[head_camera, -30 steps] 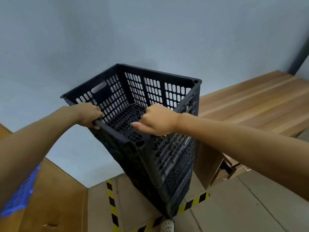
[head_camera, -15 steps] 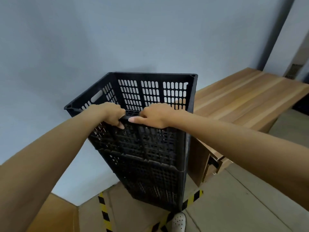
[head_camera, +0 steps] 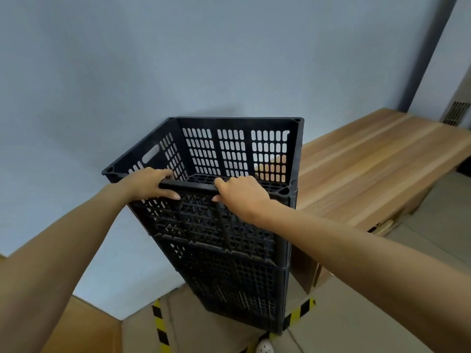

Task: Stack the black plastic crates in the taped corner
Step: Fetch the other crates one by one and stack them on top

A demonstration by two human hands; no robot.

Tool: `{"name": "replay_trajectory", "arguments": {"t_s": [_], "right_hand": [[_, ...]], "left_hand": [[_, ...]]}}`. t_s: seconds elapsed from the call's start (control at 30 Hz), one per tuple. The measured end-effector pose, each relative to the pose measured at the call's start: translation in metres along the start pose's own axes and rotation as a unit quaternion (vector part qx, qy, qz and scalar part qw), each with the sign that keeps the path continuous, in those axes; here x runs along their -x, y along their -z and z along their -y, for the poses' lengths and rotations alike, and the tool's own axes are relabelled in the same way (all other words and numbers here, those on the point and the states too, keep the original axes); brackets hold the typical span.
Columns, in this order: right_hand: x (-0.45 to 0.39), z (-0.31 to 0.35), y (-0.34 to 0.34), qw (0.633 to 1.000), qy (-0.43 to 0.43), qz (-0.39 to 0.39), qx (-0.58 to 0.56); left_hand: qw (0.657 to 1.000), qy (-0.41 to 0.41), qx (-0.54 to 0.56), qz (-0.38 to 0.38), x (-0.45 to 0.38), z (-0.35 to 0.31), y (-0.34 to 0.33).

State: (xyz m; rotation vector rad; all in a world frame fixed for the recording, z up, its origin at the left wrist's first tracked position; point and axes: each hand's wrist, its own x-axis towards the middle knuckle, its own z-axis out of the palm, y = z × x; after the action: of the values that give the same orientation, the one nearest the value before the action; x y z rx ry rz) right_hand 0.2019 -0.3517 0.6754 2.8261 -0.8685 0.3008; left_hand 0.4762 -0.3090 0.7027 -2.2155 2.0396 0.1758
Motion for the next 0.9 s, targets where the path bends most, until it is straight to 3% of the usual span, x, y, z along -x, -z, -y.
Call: {"name": "replay_trajectory", "arguments": {"t_s": [0.3,0.9], "right_hand": [[0.002,-0.004,0.001,1.0,0.01,-0.005,-0.023],[0.01,-0.003,0.004,0.996,0.071,-0.023,-0.038]], "left_hand": [[0.994,0.034,-0.045,-0.089,0.018,0.022,-0.01],[0.981,-0.007,-0.134,-0.14,0.071,0.028,-0.032]]}}
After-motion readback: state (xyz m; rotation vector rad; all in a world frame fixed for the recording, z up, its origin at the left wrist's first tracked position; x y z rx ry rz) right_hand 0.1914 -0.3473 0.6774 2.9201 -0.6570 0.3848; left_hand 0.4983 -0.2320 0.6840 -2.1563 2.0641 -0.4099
